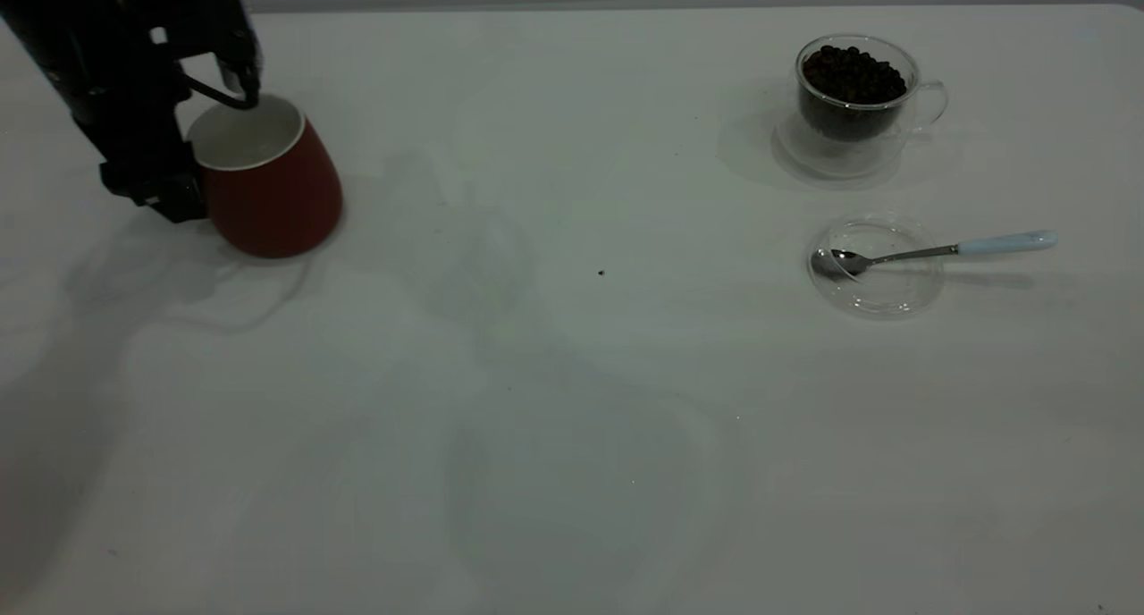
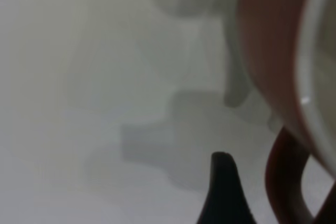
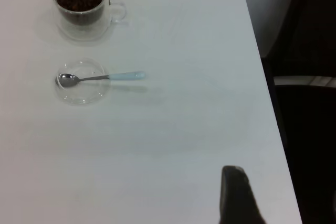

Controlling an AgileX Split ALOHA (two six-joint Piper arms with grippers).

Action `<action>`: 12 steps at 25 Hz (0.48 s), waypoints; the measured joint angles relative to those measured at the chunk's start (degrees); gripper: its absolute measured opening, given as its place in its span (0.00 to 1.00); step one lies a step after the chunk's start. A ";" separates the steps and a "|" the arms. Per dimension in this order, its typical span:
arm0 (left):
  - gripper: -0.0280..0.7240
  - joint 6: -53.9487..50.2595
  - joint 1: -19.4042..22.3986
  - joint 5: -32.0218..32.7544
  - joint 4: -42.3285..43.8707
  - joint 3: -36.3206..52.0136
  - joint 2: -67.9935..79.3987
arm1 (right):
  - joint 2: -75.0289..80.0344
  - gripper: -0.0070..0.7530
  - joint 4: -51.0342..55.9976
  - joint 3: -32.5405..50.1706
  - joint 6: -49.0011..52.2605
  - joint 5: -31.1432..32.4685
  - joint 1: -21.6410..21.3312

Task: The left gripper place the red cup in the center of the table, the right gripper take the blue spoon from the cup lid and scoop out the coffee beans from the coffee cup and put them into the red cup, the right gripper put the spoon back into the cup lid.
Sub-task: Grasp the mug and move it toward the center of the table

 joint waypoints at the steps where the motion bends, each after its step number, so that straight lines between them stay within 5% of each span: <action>1: 0.83 0.72 -0.39 -0.30 0.00 0.00 0.12 | 0.00 0.62 0.00 0.00 0.00 0.00 0.00; 12: 0.83 7.38 -6.23 -1.76 0.00 0.00 0.28 | 0.00 0.62 0.00 0.00 0.00 0.00 0.00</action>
